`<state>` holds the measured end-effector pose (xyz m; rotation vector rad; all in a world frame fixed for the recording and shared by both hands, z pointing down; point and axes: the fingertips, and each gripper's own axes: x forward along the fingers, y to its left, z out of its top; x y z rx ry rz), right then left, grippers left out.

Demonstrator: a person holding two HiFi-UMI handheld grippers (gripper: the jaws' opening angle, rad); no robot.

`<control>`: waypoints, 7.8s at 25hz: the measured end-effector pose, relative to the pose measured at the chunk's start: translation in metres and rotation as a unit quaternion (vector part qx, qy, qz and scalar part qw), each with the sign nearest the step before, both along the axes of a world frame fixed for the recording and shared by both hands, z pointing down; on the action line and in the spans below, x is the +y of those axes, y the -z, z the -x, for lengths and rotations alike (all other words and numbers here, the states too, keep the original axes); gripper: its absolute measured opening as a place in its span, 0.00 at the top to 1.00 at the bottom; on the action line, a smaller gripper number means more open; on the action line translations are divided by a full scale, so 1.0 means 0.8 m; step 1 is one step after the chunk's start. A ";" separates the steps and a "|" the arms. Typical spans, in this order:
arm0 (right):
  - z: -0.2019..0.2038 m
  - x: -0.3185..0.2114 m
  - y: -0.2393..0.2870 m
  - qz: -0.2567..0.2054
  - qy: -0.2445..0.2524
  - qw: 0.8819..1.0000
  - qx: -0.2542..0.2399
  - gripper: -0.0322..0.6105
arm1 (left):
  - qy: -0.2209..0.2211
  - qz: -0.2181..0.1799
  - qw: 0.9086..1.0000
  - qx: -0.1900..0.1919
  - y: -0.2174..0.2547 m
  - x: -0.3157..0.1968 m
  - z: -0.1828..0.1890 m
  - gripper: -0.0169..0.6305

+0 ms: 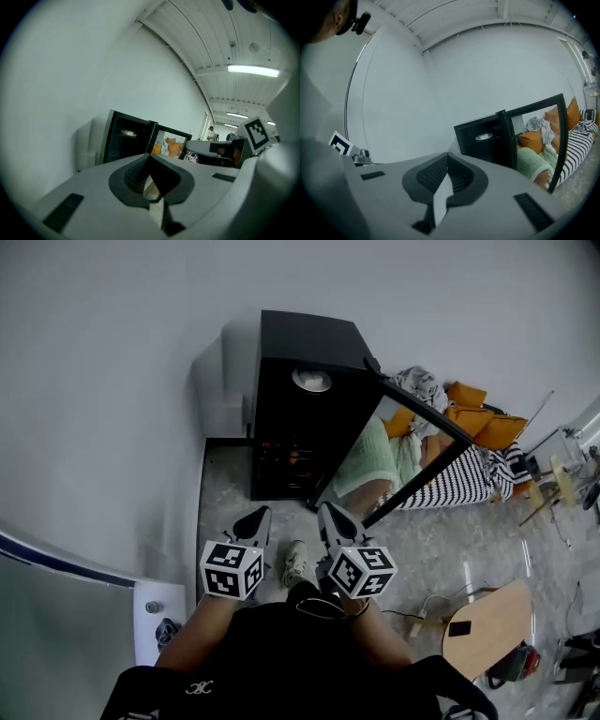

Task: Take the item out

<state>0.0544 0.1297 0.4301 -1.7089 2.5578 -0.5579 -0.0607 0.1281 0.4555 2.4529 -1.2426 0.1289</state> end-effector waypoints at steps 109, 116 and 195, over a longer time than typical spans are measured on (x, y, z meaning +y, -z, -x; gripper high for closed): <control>-0.111 -0.590 -0.194 0.281 -0.163 0.776 -0.541 0.84 | 0.024 0.058 0.997 -0.052 -0.041 -0.435 -0.023 0.97; -0.118 -0.594 -0.194 0.287 -0.188 0.771 -0.536 0.84 | 0.033 0.050 0.997 -0.044 -0.038 -0.439 -0.012 0.97; -0.119 -0.558 -0.193 0.267 -0.131 0.801 -0.519 0.91 | -0.008 0.057 0.998 -0.033 -0.047 -0.443 -0.034 0.97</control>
